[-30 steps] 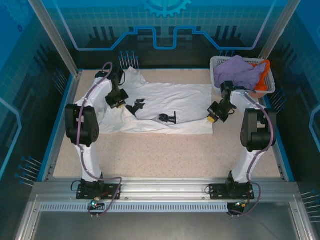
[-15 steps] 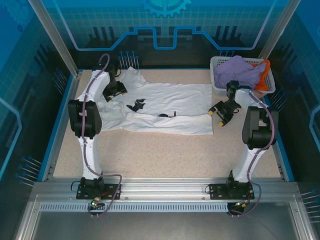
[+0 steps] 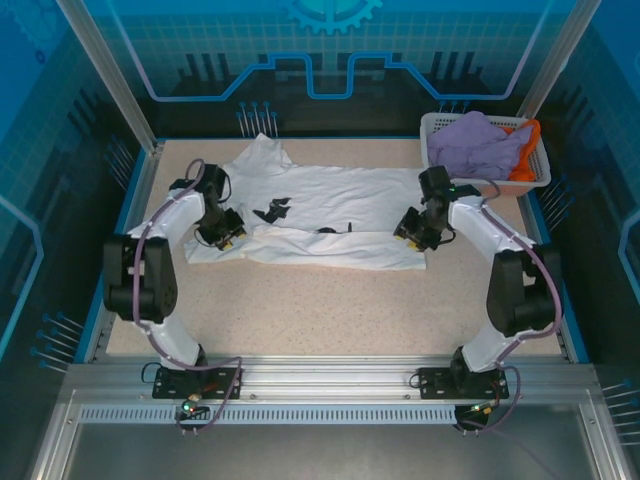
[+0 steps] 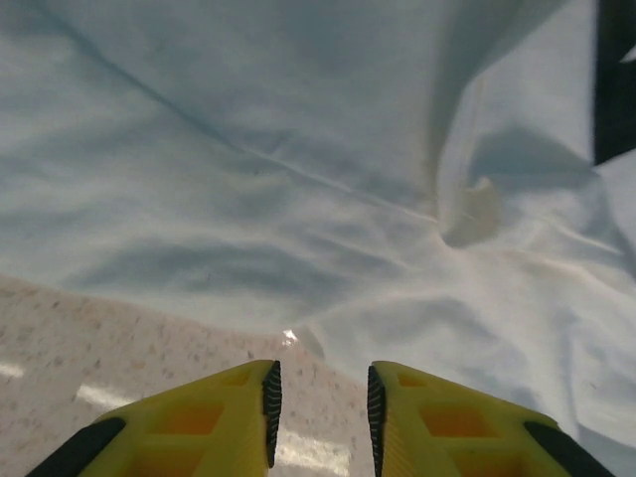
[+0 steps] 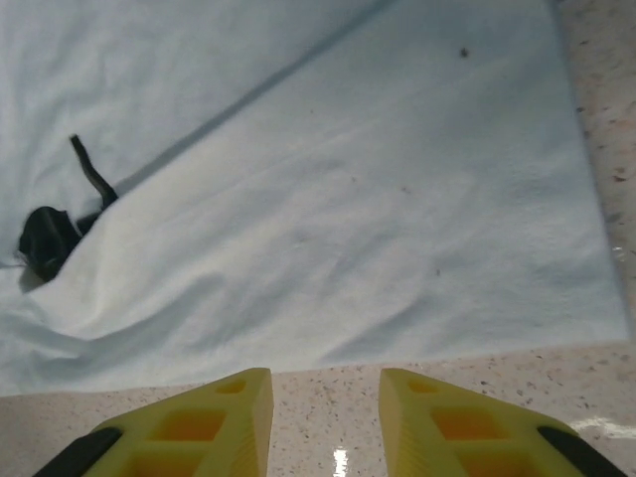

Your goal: Fold and stack the t-shirts

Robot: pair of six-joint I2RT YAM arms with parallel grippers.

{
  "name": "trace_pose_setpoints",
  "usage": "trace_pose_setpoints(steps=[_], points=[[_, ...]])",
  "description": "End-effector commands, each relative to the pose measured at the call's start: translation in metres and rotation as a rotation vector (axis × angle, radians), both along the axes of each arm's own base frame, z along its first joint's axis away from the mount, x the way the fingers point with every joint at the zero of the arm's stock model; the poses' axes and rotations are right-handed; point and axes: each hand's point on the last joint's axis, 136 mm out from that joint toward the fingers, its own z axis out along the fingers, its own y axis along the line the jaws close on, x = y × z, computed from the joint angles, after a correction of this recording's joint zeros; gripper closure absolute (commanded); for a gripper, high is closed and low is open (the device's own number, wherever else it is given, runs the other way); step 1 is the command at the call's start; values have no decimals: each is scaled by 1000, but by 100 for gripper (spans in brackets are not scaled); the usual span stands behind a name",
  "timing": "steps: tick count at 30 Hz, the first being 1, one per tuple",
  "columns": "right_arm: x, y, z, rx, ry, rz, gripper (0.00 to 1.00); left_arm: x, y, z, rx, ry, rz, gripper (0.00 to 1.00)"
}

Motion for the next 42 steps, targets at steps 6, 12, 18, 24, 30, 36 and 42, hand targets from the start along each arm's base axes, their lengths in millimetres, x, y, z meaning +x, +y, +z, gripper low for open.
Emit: trace_pose_setpoints(steps=[6,12,18,24,30,36,42], points=[[-12,-9,-63,-22,187,-66,65,36,37,-43,89,-22,17,70],[-58,-23,-82,-54,280,-156,55,-17,57,-71,108,116,140,69],[-91,-35,-83,-63,328,-198,51,-61,52,-67,81,168,174,65],[-125,-49,-84,-39,374,-225,46,-101,37,-56,13,192,196,65],[-139,-63,-84,-37,390,-225,42,-139,38,-48,38,196,234,60],[-115,-52,-55,-1,228,-128,34,-124,26,-22,-36,104,212,46],[-101,-27,-23,-18,51,4,34,-103,-12,34,-99,-73,104,58]])
